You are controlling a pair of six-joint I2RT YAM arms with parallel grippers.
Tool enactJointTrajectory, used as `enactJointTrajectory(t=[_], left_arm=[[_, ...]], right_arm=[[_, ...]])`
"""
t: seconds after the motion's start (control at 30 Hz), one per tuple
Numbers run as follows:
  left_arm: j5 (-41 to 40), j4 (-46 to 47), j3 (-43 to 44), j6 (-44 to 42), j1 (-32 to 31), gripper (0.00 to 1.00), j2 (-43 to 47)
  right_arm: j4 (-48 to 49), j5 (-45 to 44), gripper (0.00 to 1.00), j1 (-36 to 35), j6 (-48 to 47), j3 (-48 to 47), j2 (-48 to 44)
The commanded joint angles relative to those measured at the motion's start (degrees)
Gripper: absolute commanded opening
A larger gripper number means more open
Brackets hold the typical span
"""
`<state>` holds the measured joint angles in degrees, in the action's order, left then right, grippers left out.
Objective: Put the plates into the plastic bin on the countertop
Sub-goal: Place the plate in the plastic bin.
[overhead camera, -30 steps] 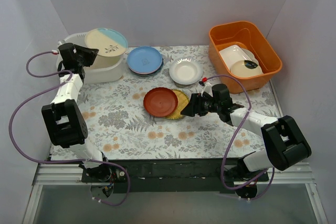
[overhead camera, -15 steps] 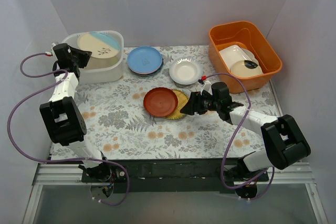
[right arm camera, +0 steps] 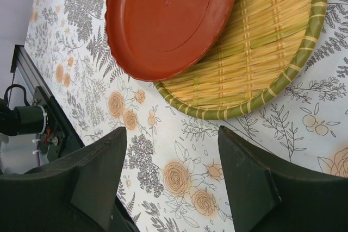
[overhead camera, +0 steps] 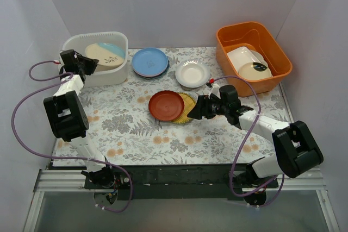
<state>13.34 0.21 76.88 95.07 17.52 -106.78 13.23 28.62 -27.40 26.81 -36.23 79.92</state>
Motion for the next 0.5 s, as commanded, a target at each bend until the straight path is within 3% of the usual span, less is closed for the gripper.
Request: enactJointTrajectory(t=[0.0,0.47], left_arm=[[4.1,5.5,3.0,0.7,0.0,0.0,1.1],[4.3,-1.8,6.4,-2.9,-0.2,0.0,-1.4]], right_arm=[[0.3,0.0,0.75,-0.2,-0.4,-1.7,-1.6],[0.9,2.2,0.78,-0.2,-1.8,-3.7,-0.2]])
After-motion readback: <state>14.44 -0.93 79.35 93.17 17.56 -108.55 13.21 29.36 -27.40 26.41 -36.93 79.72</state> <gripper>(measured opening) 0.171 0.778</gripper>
